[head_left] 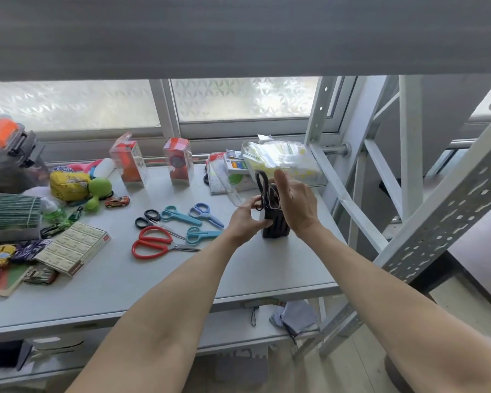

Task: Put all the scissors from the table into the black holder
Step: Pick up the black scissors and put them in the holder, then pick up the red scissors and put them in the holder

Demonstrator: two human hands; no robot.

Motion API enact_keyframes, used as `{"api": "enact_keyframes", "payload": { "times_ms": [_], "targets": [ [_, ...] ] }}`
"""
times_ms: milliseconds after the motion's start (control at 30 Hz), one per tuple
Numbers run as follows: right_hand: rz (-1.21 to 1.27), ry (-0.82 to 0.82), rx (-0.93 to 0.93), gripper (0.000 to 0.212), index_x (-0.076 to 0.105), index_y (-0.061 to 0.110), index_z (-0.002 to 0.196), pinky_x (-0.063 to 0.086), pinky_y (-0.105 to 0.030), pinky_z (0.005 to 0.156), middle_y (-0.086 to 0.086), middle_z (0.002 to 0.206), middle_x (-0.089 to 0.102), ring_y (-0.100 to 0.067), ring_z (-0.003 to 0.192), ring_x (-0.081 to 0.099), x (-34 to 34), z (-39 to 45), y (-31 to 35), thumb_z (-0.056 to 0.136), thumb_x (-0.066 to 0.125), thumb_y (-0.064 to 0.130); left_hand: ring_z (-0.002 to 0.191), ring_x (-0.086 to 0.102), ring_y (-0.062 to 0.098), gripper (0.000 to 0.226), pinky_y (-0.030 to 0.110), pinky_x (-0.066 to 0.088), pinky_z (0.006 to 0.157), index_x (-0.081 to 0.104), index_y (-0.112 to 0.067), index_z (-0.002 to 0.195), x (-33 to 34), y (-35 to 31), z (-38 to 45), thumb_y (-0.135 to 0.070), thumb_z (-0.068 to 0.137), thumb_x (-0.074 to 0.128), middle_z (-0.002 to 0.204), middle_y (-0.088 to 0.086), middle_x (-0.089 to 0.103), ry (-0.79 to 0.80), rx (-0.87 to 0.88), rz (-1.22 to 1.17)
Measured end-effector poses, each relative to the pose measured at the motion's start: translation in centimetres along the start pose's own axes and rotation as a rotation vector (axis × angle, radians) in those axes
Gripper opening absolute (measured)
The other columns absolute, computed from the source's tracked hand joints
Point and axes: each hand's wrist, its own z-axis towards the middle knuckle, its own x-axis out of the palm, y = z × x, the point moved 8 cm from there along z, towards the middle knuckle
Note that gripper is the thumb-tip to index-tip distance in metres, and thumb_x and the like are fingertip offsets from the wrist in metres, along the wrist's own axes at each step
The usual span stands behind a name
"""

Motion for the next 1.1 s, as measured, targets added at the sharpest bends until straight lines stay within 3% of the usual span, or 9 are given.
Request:
{"api": "enact_keyframes", "payload": {
  "times_ms": [100, 233, 333, 400, 467, 567, 733, 900, 1100],
  "targets": [
    [0.078, -0.138, 0.004, 0.1, 0.072, 0.014, 0.087, 0.05, -0.037, 0.078, -0.003, 0.09, 0.072, -0.02, 0.085, 0.065, -0.9, 0.9, 0.2, 0.078, 0.0, 0.084, 0.117, 0.06, 0.029, 0.079, 0.049, 0.052, 0.099, 0.043, -0.026, 0.146, -0.1, 0.2, 0.0, -0.021, 0.076, 0.079, 0.133, 0.002, 0.056, 0.013, -0.008, 0.031],
    [0.021, -0.313, -0.148, 0.069, 0.068, 0.011, 0.087, 0.049, -0.04, 0.072, -0.003, 0.085, 0.066, -0.02, 0.077, 0.059, -1.8, 1.6, 3.5, 0.098, 0.018, 0.057, 0.103, 0.067, 0.031, 0.069, 0.046, 0.056, 0.092, 0.047, -0.021, 0.142, -1.8, 1.9, -1.0, -0.021, 0.079, 0.075, 0.133, 0.007, 0.057, -0.031, -0.029, 0.067],
    [-0.028, -0.326, -0.346, 0.043, 0.063, 0.008, 0.084, 0.041, -0.033, 0.065, -0.002, 0.081, 0.06, -0.018, 0.071, 0.05, -0.3, 0.3, 7.4, 0.1, 0.033, 0.035, 0.086, 0.069, 0.02, 0.036, 0.035, 0.058, 0.086, 0.063, -0.013, 0.125, -6.5, 3.6, -2.9, -0.015, 0.089, 0.063, 0.116, 0.008, 0.07, -0.308, -0.037, 0.135],
    [-0.019, -0.241, -0.491, 0.033, 0.061, 0.008, 0.079, 0.034, -0.028, 0.062, -0.003, 0.077, 0.057, -0.015, 0.067, 0.043, 2.3, -1.5, 10.0, 0.099, 0.04, 0.025, 0.09, 0.067, 0.022, 0.025, 0.031, 0.053, 0.085, 0.068, -0.01, 0.115, -10.6, 5.3, -4.8, -0.011, 0.092, 0.057, 0.11, 0.009, 0.071, -0.515, -0.076, 0.176],
    [-0.039, -0.073, -0.547, 0.028, 0.064, 0.007, 0.081, 0.04, -0.029, 0.061, -0.004, 0.079, 0.061, -0.017, 0.067, 0.05, 6.2, -3.0, 10.9, 0.098, 0.046, 0.02, 0.1, 0.065, 0.027, 0.024, 0.033, 0.05, 0.087, 0.068, -0.009, 0.111, -14.3, 7.2, -6.9, -0.009, 0.093, 0.053, 0.113, 0.011, 0.069, -0.668, -0.14, 0.219],
    [-0.1, 0.308, -0.386, 0.027, 0.07, 0.009, 0.099, 0.05, -0.037, 0.073, -0.009, 0.098, 0.065, -0.026, 0.087, 0.061, 13.6, -4.4, 8.9, 0.099, 0.047, 0.024, 0.116, 0.056, 0.031, 0.028, 0.039, 0.045, 0.098, 0.065, -0.011, 0.118, -18.8, 9.8, -9.9, -0.009, 0.094, 0.05, 0.125, 0.014, 0.059, -0.821, -0.303, 0.345],
    [-0.334, 0.707, -0.256, 0.033, 0.06, 0.008, 0.124, 0.047, -0.042, 0.096, -0.016, 0.127, 0.058, -0.035, 0.121, 0.053, 21.6, -6.7, 6.5, 0.099, 0.046, 0.025, 0.135, 0.04, 0.035, 0.047, 0.046, 0.033, 0.11, 0.047, -0.011, 0.141, -21.9, 13.5, -12.1, -0.014, 0.095, 0.046, 0.147, 0.017, 0.044, -0.726, -0.591, 0.468],
    [-0.454, 0.779, -0.266, 0.027, 0.059, 0.002, 0.112, 0.046, -0.042, 0.088, -0.02, 0.121, 0.058, -0.038, 0.116, 0.051, 24.6, -7.8, 6.8, 0.095, 0.04, 0.01, 0.132, 0.047, 0.035, 0.049, 0.043, 0.039, 0.11, 0.047, -0.011, 0.143, -21.8, 14.7, -11.1, -0.016, 0.093, 0.044, 0.143, 0.017, 0.051, -0.545, -0.616, 0.469],
    [-0.496, 0.693, -0.321, 0.026, 0.059, 0.005, 0.111, 0.047, -0.041, 0.083, -0.017, 0.115, 0.062, -0.036, 0.113, 0.051, 25.3, -7.8, 7.0, 0.091, 0.044, 0.001, 0.113, 0.061, 0.041, 0.041, 0.042, 0.051, 0.088, 0.057, 0.007, 0.123, -22.8, 15.7, -11.1, -0.016, 0.089, 0.056, 0.122, 0.026, 0.064, -0.636, -0.728, 0.089]
  ]
}}
